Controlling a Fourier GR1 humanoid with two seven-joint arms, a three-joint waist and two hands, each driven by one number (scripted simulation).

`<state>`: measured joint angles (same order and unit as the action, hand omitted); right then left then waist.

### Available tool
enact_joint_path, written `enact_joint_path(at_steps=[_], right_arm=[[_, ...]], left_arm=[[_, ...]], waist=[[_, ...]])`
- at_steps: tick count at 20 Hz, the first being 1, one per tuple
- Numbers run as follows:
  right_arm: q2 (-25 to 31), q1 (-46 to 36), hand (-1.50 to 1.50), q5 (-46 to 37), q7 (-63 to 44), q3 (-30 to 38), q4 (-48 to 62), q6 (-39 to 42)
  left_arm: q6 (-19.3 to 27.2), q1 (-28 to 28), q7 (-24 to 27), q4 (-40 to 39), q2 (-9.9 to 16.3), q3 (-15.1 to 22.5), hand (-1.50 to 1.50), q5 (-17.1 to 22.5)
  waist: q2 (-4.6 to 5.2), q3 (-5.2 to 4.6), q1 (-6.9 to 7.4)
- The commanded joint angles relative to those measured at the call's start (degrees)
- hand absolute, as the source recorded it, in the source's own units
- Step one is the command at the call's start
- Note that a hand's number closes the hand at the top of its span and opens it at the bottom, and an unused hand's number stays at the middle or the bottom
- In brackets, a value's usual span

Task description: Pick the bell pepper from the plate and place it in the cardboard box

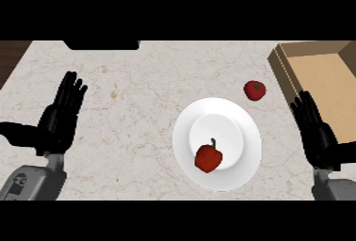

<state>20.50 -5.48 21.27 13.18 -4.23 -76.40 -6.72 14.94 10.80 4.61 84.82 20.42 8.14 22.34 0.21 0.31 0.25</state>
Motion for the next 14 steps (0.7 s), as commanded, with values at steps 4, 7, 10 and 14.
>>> enact_joint_path(at_steps=[4, 7, 10, 14], right_arm=[[-5.8, 4.6, -1.5, -8.2, -14.4, -4.2, -17.5, -22.6], [4.8, 10.1, -1.5, -20.6, -13.5, -0.1, -9.7, -29.9], [-6.7, 11.0, -1.5, -24.3, -7.7, -1.1, -21.7, -44.1], [-7.3, 14.2, -1.5, -39.8, -11.4, -13.5, -29.7, -49.9]], left_arm=[[-1.7, -2.9, -7.0, 1.5, 5.3, -3.1, 0.0, 1.4], [-2.4, -6.6, -7.4, 0.9, 5.1, -2.4, 0.0, 2.2], [-4.1, -8.2, -9.3, 1.6, 7.0, -3.6, 0.0, 3.8], [-5.8, -9.6, -10.0, 3.5, 7.5, -3.5, 0.0, 4.7]], waist=[[-0.81, -0.51, -1.07], [-0.23, -1.76, -3.15], [-1.39, -0.7, -2.58], [-0.91, -0.77, -0.77]])
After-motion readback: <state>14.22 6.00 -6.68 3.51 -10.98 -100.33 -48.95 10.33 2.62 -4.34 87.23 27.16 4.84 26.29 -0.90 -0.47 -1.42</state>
